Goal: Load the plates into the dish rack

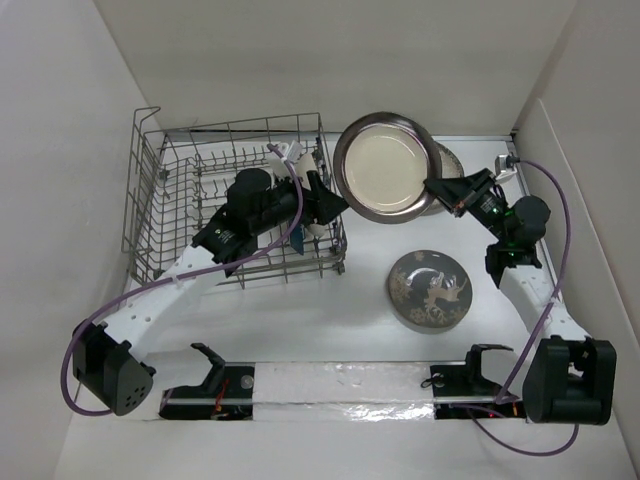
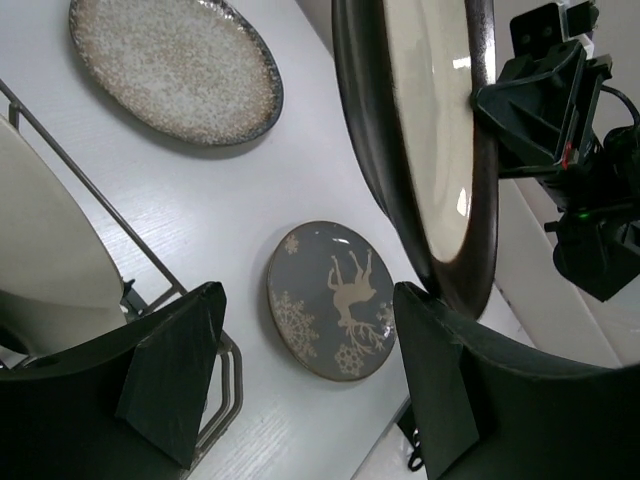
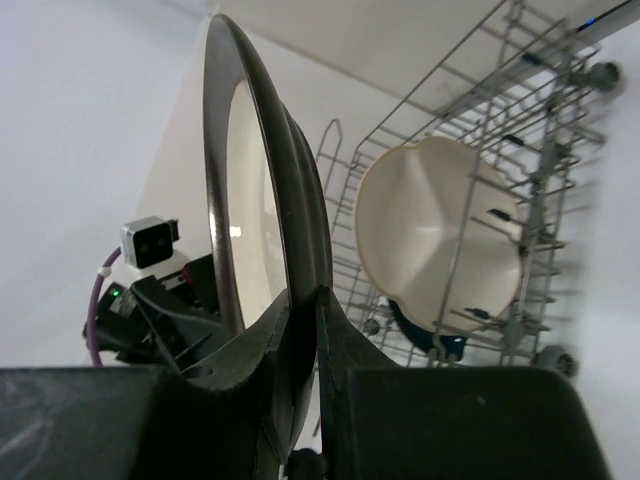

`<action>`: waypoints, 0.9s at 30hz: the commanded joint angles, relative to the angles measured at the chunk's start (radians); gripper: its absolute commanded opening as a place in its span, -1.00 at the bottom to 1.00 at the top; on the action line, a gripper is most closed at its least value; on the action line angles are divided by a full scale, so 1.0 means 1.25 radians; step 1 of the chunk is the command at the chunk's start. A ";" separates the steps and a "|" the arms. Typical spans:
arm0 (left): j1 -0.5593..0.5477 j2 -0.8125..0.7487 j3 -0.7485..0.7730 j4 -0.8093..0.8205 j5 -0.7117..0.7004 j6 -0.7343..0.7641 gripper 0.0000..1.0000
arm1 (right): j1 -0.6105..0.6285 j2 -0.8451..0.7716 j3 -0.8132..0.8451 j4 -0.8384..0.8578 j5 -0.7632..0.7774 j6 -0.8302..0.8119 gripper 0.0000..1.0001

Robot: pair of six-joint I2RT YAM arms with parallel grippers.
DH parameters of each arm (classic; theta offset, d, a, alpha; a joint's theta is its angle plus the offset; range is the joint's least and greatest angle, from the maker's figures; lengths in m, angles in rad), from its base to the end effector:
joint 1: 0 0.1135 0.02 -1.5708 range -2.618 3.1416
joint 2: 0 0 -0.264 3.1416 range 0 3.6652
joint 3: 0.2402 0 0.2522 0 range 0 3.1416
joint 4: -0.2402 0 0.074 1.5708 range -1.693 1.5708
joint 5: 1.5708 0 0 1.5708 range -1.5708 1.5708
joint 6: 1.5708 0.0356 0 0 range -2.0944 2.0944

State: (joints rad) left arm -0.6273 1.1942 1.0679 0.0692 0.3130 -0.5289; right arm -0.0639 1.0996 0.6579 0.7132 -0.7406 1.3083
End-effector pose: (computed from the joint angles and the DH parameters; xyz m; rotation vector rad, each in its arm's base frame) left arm 0.2212 -0.1739 0.3815 0.3430 1.7173 -1.1228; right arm 0.2449 0.0084 0.3251 0.3282 1.5128 1.4924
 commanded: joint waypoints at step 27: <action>0.029 -0.169 -0.042 0.026 -0.007 0.045 0.34 | 0.071 0.062 -0.018 0.259 0.039 0.087 -1.00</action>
State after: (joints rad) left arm -0.5934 0.9863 1.0233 0.0326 0.2638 -0.4797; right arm 0.0193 1.1934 0.6216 0.8444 -0.7151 1.3808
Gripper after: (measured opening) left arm 0.666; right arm 0.153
